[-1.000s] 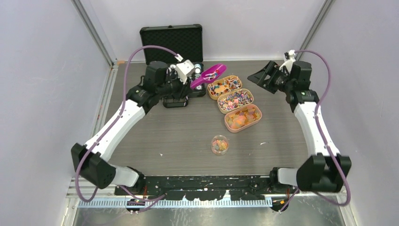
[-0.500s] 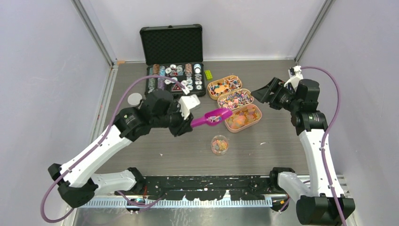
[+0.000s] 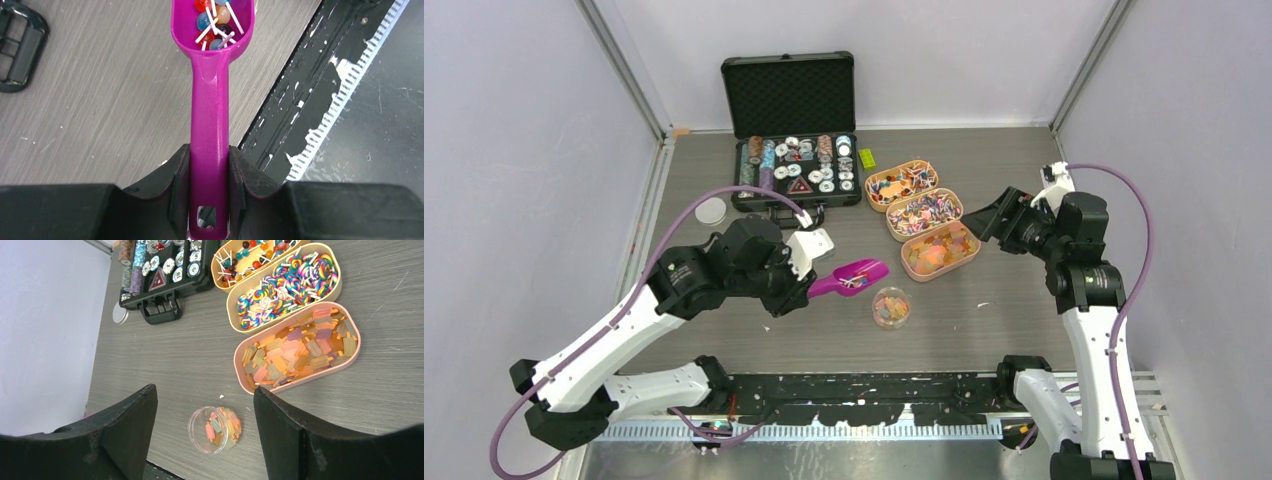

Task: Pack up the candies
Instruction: Place the fake candies in the packing bottle.

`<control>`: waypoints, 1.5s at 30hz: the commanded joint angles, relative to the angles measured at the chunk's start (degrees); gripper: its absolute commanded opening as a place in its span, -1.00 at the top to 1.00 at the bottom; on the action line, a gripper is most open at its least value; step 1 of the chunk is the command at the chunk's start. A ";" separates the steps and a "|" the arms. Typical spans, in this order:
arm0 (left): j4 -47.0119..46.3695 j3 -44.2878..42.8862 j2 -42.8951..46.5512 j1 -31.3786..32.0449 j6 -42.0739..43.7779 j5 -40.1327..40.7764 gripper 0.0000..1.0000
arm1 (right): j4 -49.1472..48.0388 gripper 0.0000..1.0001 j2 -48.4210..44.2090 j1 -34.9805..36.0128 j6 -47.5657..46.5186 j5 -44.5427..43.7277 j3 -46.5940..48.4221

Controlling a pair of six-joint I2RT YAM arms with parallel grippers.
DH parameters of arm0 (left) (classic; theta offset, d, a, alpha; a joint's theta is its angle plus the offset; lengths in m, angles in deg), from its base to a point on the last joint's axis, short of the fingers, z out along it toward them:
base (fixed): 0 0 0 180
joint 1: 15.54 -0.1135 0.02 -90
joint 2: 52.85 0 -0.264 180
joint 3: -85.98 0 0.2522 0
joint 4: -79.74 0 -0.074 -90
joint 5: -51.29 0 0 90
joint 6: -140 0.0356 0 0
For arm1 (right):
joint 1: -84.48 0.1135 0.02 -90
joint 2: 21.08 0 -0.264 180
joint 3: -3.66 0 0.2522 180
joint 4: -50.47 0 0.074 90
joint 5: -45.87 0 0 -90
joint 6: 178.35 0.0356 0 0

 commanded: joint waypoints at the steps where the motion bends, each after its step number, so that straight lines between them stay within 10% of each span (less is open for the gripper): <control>1: 2.76 -0.10 0.95 0.49 -0.99 1.05 1.00 | 1.43 -0.49 -1.76 0.23 -1.55 -1.18 0.04; 45: 14.14 -11.65 -21.19 7.87 3.20 4.82 1.00 | 0.58 -0.50 -4.17 0.23 0.12 0.29 0.17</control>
